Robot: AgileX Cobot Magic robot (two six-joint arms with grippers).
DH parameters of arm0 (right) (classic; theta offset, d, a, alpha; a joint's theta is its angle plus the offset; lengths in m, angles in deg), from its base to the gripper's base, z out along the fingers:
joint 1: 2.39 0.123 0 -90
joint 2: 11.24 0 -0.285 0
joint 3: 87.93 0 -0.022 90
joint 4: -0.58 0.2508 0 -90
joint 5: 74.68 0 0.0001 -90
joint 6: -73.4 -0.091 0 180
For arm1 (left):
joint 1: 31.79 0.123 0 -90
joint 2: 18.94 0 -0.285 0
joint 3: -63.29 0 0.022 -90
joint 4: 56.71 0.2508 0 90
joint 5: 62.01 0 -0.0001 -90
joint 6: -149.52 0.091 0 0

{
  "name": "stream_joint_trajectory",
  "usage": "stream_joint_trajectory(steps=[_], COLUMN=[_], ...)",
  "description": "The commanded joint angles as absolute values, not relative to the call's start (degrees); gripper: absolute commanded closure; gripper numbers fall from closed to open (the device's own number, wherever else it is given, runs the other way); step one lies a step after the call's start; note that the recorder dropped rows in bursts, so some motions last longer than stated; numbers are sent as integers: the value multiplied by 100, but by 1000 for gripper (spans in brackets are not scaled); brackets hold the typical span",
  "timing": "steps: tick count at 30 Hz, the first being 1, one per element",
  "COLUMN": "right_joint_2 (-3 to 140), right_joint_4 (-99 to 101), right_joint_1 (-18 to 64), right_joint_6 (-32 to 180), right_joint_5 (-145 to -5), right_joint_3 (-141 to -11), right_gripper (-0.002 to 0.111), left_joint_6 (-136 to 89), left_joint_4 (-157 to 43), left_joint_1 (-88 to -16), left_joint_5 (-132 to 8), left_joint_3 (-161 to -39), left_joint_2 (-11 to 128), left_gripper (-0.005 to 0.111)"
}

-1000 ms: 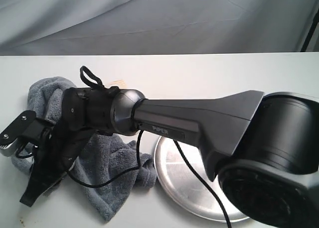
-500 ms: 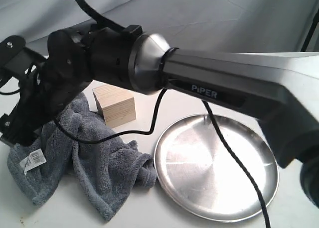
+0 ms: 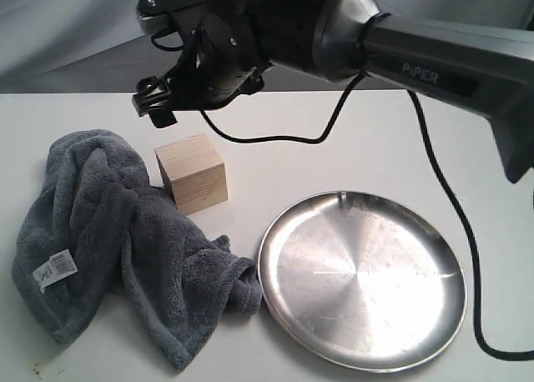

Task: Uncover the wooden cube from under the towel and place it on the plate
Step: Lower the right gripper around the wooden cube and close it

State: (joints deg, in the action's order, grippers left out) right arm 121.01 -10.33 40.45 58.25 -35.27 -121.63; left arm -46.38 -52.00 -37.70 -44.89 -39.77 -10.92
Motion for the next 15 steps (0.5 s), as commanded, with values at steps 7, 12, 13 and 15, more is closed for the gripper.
stream_joint_trajectory(steps=[7,12,13,15], right_joint_2=[12700,12827,12840,12882], right_joint_4=[-684,-626,-626,-626], right_joint_1=[3880,3880,3880,3880], right_joint_6=[5802,5832,5859,5954], right_joint_5=[-3983,-4328,-4392,-4435], right_joint_3=[-12142,-12142,-12142,-12142], right_gripper=[18,18,18,18], left_joint_6=[-4646,-4646,-4646,-4646], left_joint_4=[-5226,-5226,-5226,-5226], left_joint_1=[-3798,-3798,-3798,-3798], left_joint_5=[-4527,-4527,-4527,-4527], left_joint_3=[-3949,-3949,-3949,-3949], left_joint_2=[-1115,-1115,-1115,-1115], left_gripper=[107,107,107,107])
